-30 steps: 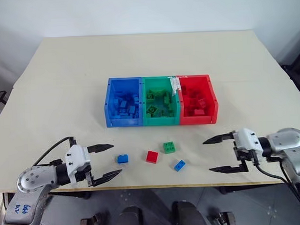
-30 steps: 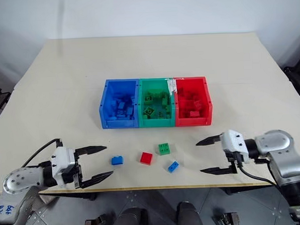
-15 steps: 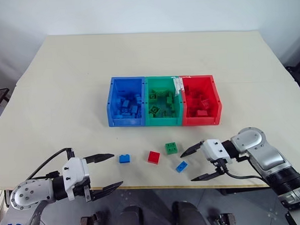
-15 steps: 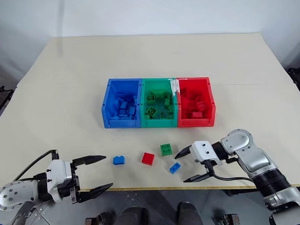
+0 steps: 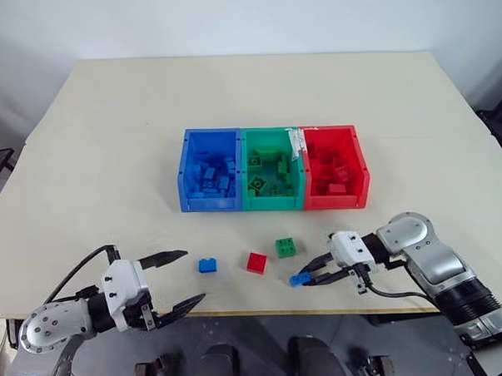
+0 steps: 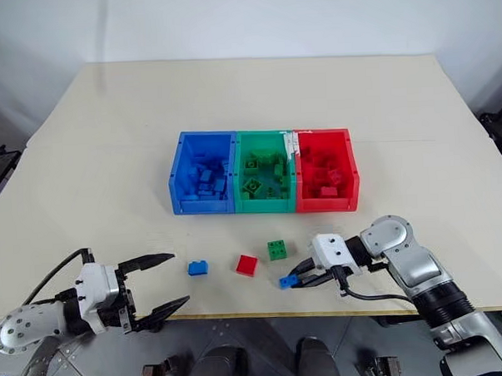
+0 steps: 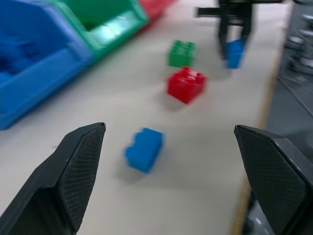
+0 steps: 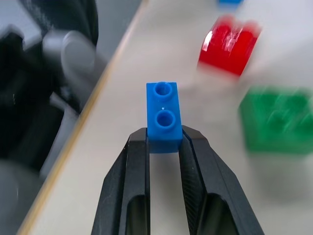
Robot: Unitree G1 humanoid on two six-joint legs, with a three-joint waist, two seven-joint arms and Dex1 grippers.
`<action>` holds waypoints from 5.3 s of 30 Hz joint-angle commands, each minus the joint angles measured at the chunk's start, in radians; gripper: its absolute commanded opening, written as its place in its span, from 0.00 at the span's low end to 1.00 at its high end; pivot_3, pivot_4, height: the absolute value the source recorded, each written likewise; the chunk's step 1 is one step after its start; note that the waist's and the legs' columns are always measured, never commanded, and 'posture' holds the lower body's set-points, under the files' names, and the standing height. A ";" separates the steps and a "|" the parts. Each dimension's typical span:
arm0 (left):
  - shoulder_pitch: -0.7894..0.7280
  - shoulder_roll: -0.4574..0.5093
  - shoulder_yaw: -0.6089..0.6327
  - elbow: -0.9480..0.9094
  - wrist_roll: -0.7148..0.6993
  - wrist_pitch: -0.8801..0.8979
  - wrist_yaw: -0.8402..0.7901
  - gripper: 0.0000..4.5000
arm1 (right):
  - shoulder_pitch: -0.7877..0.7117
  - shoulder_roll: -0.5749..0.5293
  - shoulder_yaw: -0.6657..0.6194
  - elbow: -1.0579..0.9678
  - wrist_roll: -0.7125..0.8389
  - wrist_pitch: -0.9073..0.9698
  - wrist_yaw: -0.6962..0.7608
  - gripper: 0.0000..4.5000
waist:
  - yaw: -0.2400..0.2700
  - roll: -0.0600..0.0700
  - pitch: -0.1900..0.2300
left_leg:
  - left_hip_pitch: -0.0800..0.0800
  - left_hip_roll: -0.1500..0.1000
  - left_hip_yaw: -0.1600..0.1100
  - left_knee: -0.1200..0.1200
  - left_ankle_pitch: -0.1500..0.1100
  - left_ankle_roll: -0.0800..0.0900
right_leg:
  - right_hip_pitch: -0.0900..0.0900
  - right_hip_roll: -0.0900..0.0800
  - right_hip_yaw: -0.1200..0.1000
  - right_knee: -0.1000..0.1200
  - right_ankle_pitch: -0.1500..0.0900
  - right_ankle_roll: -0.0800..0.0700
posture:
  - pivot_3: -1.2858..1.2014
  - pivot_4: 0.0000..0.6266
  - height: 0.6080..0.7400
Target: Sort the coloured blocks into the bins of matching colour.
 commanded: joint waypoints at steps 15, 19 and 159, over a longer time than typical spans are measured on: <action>0.149 -0.135 0.178 -0.038 -0.058 -0.020 0.130 1.00 | -0.605 0.481 -0.026 0.278 -0.063 0.338 -0.607 0.10 | -0.026 -0.001 0.000 | -0.002 0.000 0.000 -0.001 0.000 -0.001 | -0.008 0.000 0.001 0.012 0.001 -0.004 | 0.52 0.24 1.00; 0.152 -0.138 0.170 -0.070 -0.070 -0.006 0.145 1.00 | -0.673 0.552 -0.019 0.406 -0.127 0.290 -0.654 0.17 | -0.030 -0.001 0.000 | -0.003 -0.001 0.001 -0.002 0.000 -0.001 | -0.010 0.000 -0.001 0.013 0.001 -0.005 | 0.52 0.24 1.00; -0.937 -0.078 -0.745 0.296 0.374 0.345 -0.237 0.32 | 0.606 -0.057 -0.607 -0.264 0.207 -0.017 -0.289 1.00 | 0.030 0.001 0.001 | -0.001 0.001 0.002 0.007 0.002 0.001 | 0.002 0.002 -0.024 0.009 0.004 -0.005 | 0.52 0.24 1.00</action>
